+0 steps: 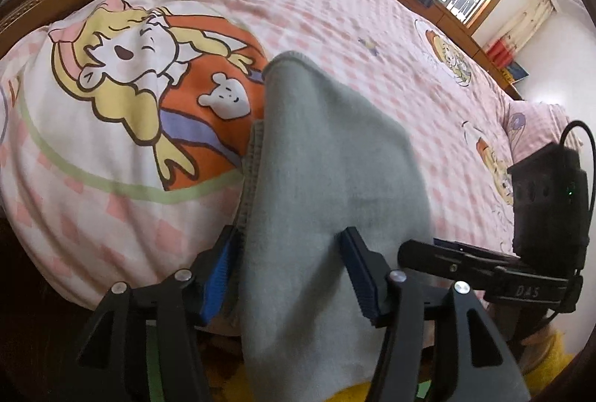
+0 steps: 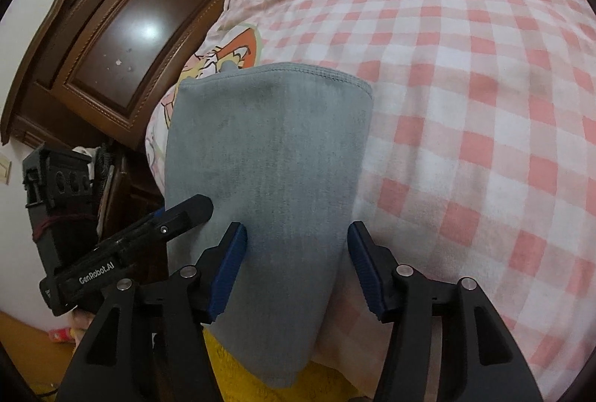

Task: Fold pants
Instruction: 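Lift the folded pants with both grippers and carry them across the bed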

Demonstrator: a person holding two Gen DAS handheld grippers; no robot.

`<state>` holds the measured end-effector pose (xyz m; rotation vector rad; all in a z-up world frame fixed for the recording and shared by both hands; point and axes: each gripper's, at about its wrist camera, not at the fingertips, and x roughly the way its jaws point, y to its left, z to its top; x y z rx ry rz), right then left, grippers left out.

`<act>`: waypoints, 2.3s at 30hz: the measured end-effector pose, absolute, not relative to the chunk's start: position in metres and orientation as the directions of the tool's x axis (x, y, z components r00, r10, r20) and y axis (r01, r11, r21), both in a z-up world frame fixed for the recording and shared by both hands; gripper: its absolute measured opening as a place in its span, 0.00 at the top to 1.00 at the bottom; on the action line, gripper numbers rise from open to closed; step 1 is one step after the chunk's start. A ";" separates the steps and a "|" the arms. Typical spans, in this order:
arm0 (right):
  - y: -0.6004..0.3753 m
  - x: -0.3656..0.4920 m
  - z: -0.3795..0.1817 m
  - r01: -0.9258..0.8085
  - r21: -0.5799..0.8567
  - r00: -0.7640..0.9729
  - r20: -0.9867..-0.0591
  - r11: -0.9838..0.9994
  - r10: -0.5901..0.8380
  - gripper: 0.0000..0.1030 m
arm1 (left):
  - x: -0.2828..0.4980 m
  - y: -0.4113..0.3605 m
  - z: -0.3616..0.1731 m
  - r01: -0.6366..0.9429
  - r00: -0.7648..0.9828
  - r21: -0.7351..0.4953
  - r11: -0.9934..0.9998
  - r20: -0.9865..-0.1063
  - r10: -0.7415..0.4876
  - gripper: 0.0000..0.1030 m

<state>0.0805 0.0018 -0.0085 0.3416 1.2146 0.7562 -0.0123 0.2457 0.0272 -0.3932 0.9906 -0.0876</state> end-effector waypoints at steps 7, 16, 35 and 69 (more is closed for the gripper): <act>0.004 0.080 -0.008 -0.343 0.598 0.154 -0.725 0.724 0.671 0.44 | -0.013 0.252 0.021 -0.114 0.554 -0.405 0.907 -0.784 -0.280 0.37; 0.013 0.080 -0.006 -0.361 0.560 0.176 -0.744 0.745 0.644 0.42 | -0.013 0.255 0.015 -0.126 0.560 -0.423 0.897 -0.777 -0.288 0.32; 0.010 0.074 0.000 -0.348 0.595 0.218 -0.701 0.725 0.680 0.69 | -0.022 0.257 0.014 -0.141 0.585 -0.464 0.875 -0.752 -0.304 0.39; -0.081 0.046 0.064 -0.341 0.585 0.353 -0.646 0.736 0.677 0.73 | -0.042 0.189 0.078 -0.042 0.635 -0.489 0.871 -0.686 -0.354 0.65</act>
